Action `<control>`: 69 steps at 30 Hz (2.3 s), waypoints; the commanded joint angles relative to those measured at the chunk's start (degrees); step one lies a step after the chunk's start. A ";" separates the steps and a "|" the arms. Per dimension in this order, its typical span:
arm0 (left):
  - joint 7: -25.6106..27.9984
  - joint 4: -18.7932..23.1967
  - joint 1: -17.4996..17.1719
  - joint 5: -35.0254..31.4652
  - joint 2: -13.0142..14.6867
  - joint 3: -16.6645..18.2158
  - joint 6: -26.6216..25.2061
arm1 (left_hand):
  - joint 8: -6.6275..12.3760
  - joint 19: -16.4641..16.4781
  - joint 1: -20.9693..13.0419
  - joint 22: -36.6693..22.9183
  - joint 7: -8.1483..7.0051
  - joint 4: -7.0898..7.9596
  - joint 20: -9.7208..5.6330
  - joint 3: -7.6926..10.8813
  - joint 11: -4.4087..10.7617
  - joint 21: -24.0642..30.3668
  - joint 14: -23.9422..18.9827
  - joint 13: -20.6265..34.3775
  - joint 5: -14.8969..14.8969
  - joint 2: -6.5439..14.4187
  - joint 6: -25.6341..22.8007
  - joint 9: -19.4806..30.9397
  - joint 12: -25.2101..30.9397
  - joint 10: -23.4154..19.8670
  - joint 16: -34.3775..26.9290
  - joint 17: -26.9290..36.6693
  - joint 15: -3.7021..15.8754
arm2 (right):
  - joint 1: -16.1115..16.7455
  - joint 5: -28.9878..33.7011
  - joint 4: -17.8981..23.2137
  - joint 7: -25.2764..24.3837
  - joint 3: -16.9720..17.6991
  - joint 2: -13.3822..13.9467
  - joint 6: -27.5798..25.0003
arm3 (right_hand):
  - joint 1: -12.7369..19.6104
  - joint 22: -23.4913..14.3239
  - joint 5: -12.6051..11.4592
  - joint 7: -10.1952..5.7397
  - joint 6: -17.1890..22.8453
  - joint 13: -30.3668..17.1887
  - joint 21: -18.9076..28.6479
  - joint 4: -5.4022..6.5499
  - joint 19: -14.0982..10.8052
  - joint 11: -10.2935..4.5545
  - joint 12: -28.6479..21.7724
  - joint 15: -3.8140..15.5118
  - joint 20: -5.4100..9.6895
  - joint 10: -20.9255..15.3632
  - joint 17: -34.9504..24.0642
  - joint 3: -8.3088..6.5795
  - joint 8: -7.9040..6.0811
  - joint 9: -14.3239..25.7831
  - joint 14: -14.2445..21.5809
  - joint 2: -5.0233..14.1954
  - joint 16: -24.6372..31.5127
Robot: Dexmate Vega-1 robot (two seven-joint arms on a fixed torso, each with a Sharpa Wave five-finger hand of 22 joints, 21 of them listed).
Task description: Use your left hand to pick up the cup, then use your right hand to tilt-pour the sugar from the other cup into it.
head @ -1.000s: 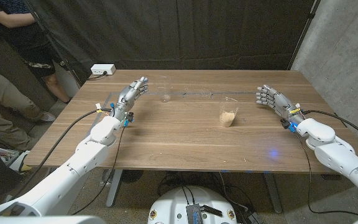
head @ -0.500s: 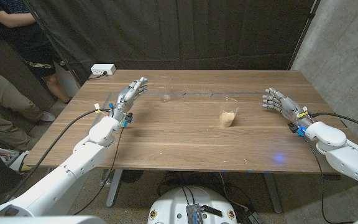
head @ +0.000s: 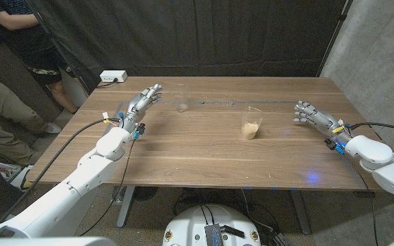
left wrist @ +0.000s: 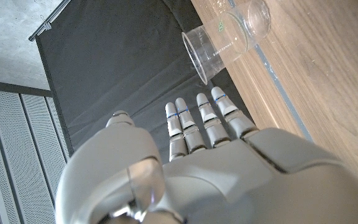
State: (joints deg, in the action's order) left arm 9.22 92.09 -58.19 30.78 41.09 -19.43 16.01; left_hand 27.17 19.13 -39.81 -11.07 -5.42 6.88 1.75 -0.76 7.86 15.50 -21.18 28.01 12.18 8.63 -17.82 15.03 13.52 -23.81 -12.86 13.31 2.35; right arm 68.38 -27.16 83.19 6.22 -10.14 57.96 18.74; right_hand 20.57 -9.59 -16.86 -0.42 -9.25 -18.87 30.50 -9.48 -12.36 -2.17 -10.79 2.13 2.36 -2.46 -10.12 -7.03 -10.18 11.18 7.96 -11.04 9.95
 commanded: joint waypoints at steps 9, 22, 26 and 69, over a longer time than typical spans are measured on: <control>-0.33 0.50 1.06 -1.21 0.99 -0.47 -1.40 | 0.62 0.51 0.29 -0.30 0.25 0.33 -0.32 0.26 0.04 -0.05 -0.77 0.27 0.12 -0.02 -0.67 0.12 0.26 -0.86 -0.24 0.11 6.15 | 3.52 9.37 1.59 -6.49 -0.38 4.59 -0.46 | 1.51 -0.29 -1.17 -1.74 1.25 0.83 -2.02 0.37 0.99 -0.92 -0.91 6.71 4.06 -0.35 0.06 1.55 -1.61 -0.05 -1.34 1.21 0.24; -0.29 0.90 1.61 -2.06 1.57 -0.49 -2.38 | 0.73 0.49 0.39 -0.30 0.23 0.33 -0.50 0.34 -0.06 -0.12 -0.92 0.28 0.14 -0.03 -1.09 0.11 0.32 -1.16 -0.24 0.09 6.13 | 1.51 13.88 -0.50 -8.50 -2.79 3.56 0.68 | 2.75 -0.33 -2.33 -2.40 4.06 1.58 -4.34 0.77 1.95 -0.87 -1.00 6.43 5.44 0.65 0.04 2.36 -2.65 0.33 -3.00 1.95 0.06; -0.19 1.14 1.74 -2.33 1.61 -0.60 -2.79 | 0.71 0.48 0.41 -0.30 0.29 0.33 -0.55 0.37 -0.07 -0.14 -0.94 0.28 0.15 -0.03 -1.06 0.11 0.31 -1.18 -0.23 0.09 6.11 | 1.43 14.47 -1.34 -8.63 -3.06 3.67 1.81 | 2.86 -0.33 -2.50 -2.17 3.77 1.68 -4.82 0.83 2.34 -0.74 -0.79 6.24 5.45 1.52 0.03 2.58 -2.53 0.38 -3.92 1.90 -0.09; -2.34 -0.29 4.13 -3.70 1.47 -1.22 -3.30 | 0.67 0.73 0.63 -0.27 0.34 0.23 -0.87 0.65 -0.06 -0.24 -1.08 0.32 0.20 -0.17 -1.44 0.05 0.22 -1.40 -0.07 0.02 6.18 | -0.74 17.68 -2.23 -9.44 -7.24 1.20 6.35 | 3.37 -0.45 -3.69 -3.65 4.61 2.32 -6.20 1.44 0.67 -1.95 -1.80 7.12 4.52 0.66 -0.06 3.39 -2.88 0.57 -2.85 2.97 0.81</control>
State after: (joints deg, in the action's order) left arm 7.36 91.84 -54.20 27.16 42.43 -20.68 12.78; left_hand 27.58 19.53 -39.27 -11.07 -5.12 6.87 1.34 -0.28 7.68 15.50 -21.80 28.01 12.18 8.68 -18.74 14.89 13.52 -24.64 -12.86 13.33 2.34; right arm 67.10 -10.43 79.99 -1.03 -16.99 59.97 25.21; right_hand 23.58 -9.75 -20.18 -4.00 -5.00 -16.43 24.53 -8.14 -11.33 -4.01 -12.34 2.35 1.94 -1.67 -10.01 -3.79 -12.73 11.60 4.72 -8.63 10.62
